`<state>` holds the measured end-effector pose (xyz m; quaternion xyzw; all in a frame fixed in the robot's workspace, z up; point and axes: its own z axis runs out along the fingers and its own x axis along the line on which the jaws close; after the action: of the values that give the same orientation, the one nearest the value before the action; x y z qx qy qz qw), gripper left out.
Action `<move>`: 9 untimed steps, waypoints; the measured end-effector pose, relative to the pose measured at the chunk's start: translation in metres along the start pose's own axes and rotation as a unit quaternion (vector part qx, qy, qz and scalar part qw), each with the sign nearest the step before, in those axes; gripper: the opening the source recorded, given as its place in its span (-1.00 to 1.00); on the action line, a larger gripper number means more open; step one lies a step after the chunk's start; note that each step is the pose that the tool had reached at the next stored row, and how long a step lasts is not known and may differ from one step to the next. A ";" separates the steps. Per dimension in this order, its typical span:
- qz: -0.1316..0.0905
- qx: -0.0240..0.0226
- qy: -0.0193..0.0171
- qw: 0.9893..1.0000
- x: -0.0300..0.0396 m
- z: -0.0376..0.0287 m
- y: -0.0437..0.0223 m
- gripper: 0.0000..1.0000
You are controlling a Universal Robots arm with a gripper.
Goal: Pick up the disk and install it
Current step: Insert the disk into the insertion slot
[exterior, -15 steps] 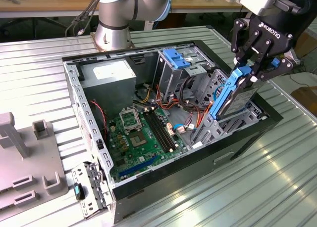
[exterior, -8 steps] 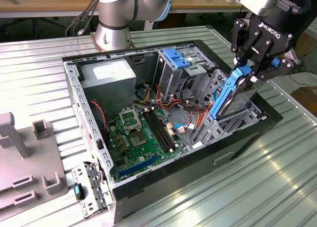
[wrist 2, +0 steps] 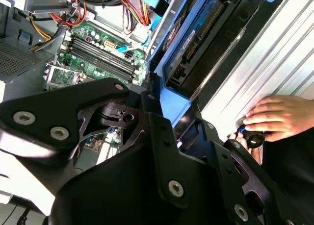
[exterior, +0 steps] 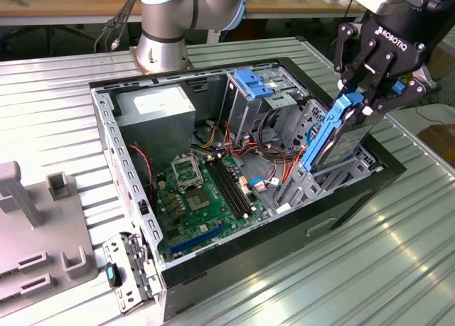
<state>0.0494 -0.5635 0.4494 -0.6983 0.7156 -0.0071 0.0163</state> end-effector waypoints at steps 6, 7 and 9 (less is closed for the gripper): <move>0.000 -0.012 0.000 1.000 0.0000 0.0010 -0.0024 -0.26; 0.000 -0.012 0.000 1.000 0.0000 0.0011 -0.0024 -0.26; 0.000 -0.012 0.000 1.000 0.0000 0.0011 -0.0024 -0.26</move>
<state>0.0518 -0.5636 0.4483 -0.6983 0.7158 0.0014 0.0078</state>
